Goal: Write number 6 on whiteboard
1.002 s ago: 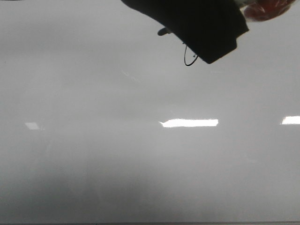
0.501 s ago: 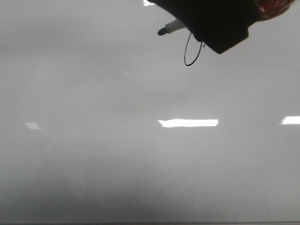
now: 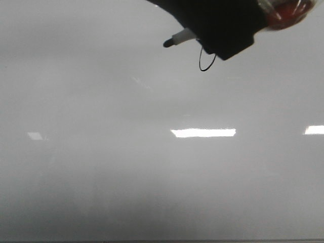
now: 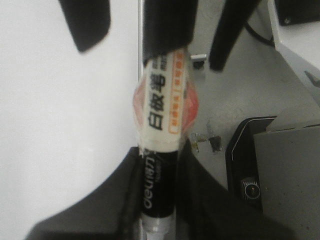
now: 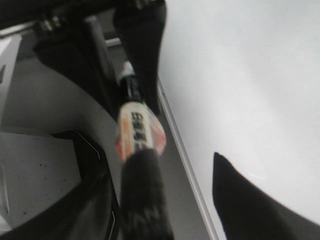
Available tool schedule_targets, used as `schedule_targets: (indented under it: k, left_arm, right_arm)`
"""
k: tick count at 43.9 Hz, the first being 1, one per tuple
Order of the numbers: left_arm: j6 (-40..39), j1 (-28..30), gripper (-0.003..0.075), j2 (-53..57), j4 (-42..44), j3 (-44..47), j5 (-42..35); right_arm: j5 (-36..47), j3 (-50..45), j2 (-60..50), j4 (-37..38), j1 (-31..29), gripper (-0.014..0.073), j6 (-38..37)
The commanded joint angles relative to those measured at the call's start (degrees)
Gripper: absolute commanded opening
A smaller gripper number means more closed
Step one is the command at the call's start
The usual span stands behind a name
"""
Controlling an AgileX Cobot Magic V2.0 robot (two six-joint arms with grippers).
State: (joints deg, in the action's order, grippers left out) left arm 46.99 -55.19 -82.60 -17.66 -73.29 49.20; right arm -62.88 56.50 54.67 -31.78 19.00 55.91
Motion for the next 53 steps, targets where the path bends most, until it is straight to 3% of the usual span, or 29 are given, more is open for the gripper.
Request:
schedule_targets:
  k: [1, 6, 14, 21, 30, 40, 46, 53]
  left_arm:
    - [-6.25, 1.05, 0.0041, 1.83, 3.96, -2.00, -0.22]
    - [-17.11, 3.67, 0.0041, 1.83, 15.16, -2.00, 4.23]
    - [-39.92, 11.25, 0.0041, 1.83, 31.33, -2.00, 12.57]
    - [-49.77, 21.09, 0.0041, 2.70, 35.40, -1.00, 16.31]
    - [-54.83, 32.83, 0.0041, 8.73, 35.40, 7.04, 5.91]
    - [-64.65, 45.33, 0.0041, 11.63, 35.29, 18.19, -15.22]
    - [-66.71, 48.77, 0.0041, 9.76, 34.44, 23.32, -27.82]
    - [-66.71, 49.27, 0.0041, 5.74, 34.32, 24.94, -36.71]
  right_arm:
    - [3.40, 1.58, -1.42, 2.97, -2.35, 0.0521, -3.44]
    - [5.51, 1.58, -2.73, 6.41, -6.38, 0.0521, -8.75]
    - [6.37, 1.58, -2.45, 6.42, -8.34, 0.0521, -9.71]
    - [6.43, 1.58, -2.25, 6.42, -8.34, 0.0521, -9.71]
    - [6.81, 1.58, -2.25, 6.42, -8.34, 0.0521, -9.71]
    - [7.34, 1.58, -2.25, 6.42, -8.34, 0.0521, -9.71]
    - [7.41, 1.58, -2.25, 6.42, -8.34, 0.0521, -9.71]
    - [7.60, 1.58, -2.25, 6.36, -8.34, 0.0521, -9.71]
